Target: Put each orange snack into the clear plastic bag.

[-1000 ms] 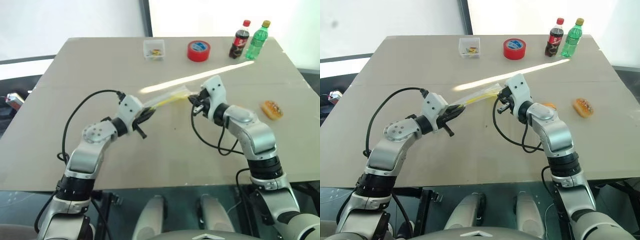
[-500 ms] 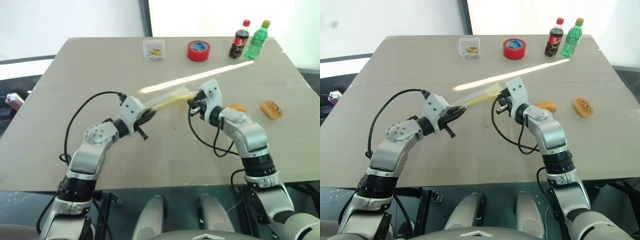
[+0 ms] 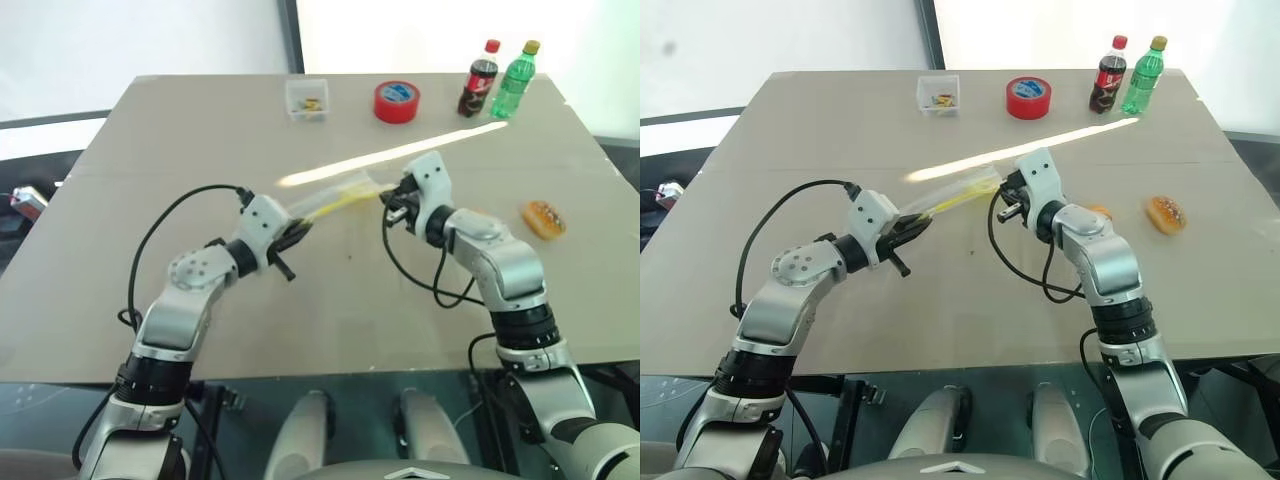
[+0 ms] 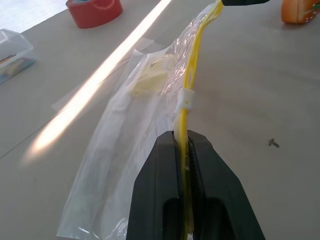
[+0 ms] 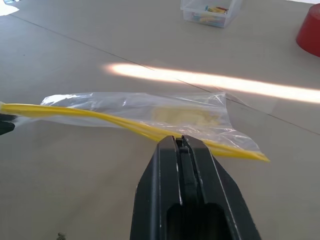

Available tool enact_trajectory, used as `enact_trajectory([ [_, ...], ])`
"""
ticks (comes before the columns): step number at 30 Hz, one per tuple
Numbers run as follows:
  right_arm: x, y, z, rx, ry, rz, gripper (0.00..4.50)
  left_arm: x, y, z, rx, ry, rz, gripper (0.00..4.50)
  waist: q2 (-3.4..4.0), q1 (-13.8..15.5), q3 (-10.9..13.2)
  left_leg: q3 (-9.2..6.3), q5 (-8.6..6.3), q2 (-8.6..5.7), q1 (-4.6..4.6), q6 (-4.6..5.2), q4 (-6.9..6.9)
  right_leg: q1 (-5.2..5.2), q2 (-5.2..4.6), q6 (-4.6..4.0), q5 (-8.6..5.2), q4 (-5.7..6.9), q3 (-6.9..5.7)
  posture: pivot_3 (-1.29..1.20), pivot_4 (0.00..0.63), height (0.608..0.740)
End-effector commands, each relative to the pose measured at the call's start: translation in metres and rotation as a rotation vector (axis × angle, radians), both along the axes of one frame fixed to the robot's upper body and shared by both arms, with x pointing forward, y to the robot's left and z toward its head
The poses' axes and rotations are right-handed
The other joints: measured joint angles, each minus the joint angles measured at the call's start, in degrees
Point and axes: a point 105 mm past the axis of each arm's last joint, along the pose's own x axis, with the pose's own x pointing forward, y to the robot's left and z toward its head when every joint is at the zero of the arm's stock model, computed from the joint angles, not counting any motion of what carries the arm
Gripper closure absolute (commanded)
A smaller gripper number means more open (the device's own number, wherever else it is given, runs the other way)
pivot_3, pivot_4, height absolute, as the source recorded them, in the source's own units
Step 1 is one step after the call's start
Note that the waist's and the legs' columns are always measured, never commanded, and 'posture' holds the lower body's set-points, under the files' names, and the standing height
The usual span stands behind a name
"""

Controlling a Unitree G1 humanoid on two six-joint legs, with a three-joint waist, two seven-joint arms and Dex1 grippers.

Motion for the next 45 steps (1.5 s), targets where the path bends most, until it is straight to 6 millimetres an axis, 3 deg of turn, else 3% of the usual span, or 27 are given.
enact_trajectory([
  [1, -0.002, 0.004, 0.014, 0.015, -0.051, 0.014, 4.46, -0.004, -0.007, 0.015, 0.0, -0.057, -0.034, 4.5, 0.0, 0.0, 0.0, 0.0, 0.0, 0.0, 0.0, 0.0, 0.0, 0.0, 0.0, 0.0, 0.0, 0.0, 0.0, 0.0, 0.15, 0.74],
  [16, -0.006, 0.009, 0.007, -0.003, -0.027, 0.033, 4.46, -0.004, -0.007, 0.014, -0.005, -0.052, -0.027, 4.5, 0.0, 0.0, 0.0, 0.0, 0.0, 0.0, 0.0, 0.0, 0.0, 0.0, 0.0, 0.0, 0.0, 0.0, 0.0, 0.0, 0.15, 0.74],
  [31, 0.004, 0.007, 0.003, 0.002, 0.001, -0.001, 4.46, -0.007, -0.011, 0.013, 0.001, -0.05, -0.045, 4.5, 0.0, 0.0, 0.0, 0.0, 0.0, 0.0, 0.0, 0.0, 0.0, 0.0, 0.0, 0.0, 0.0, -0.01, 0.0, 0.0, 0.15, 0.74],
  [45, 0.009, 0.005, 0.008, 0.0, -0.022, -0.005, 4.46, -0.011, -0.014, 0.004, 0.055, -0.036, -0.088, 4.5, 0.0, 0.0, 0.0, 0.0, 0.0, 0.0, 0.0, 0.0, 0.0, 0.0, 0.0, 0.0, 0.0, -0.01, 0.0, 0.0, 0.15, 0.74],
])
